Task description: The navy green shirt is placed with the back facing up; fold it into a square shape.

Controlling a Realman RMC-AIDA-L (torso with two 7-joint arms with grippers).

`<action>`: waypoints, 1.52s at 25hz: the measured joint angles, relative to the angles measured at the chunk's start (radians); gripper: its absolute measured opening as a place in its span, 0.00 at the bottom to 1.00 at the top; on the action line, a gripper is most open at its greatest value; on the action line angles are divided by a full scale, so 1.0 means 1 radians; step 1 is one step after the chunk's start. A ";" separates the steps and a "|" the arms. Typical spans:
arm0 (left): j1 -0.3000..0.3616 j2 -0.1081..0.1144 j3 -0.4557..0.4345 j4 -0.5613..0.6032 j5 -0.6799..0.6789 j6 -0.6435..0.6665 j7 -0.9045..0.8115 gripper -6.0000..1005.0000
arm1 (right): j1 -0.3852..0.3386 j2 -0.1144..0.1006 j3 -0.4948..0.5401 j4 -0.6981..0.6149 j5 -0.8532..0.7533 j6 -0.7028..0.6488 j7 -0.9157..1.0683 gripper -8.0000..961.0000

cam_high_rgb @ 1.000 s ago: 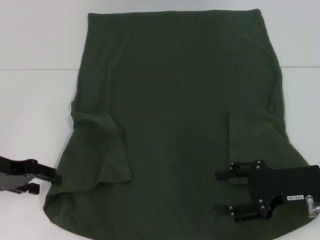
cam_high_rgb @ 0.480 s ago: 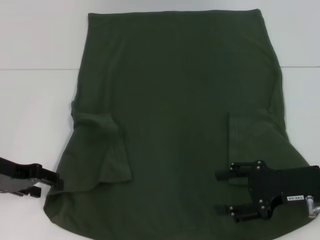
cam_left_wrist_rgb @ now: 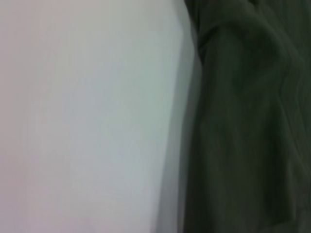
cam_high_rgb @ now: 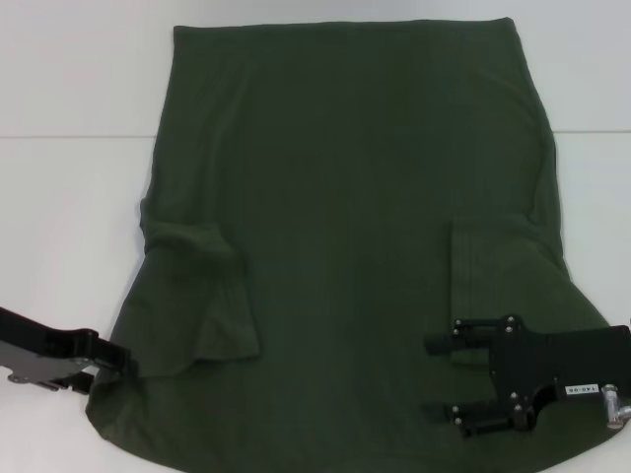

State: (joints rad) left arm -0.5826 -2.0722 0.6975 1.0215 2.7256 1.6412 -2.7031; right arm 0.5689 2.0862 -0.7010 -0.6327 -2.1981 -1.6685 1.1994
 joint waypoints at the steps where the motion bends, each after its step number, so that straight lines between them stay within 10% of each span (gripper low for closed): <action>1: -0.001 0.000 0.000 0.000 0.000 0.000 0.000 0.64 | 0.000 0.000 0.000 0.000 0.000 0.000 0.000 0.86; 21: 0.005 -0.014 0.103 0.016 0.025 -0.027 0.004 0.60 | 0.000 0.000 0.002 -0.005 0.000 -0.007 0.008 0.86; 32: -0.003 -0.014 0.118 0.015 0.026 -0.043 0.009 0.11 | 0.000 0.000 0.002 -0.005 0.009 -0.010 0.009 0.85; 38: -0.005 -0.013 0.123 0.014 0.025 -0.046 0.006 0.01 | 0.000 0.000 0.002 -0.005 0.014 -0.010 0.009 0.85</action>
State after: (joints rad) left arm -0.5871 -2.0851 0.8210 1.0357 2.7511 1.5948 -2.6972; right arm 0.5690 2.0862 -0.6995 -0.6382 -2.1845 -1.6784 1.2088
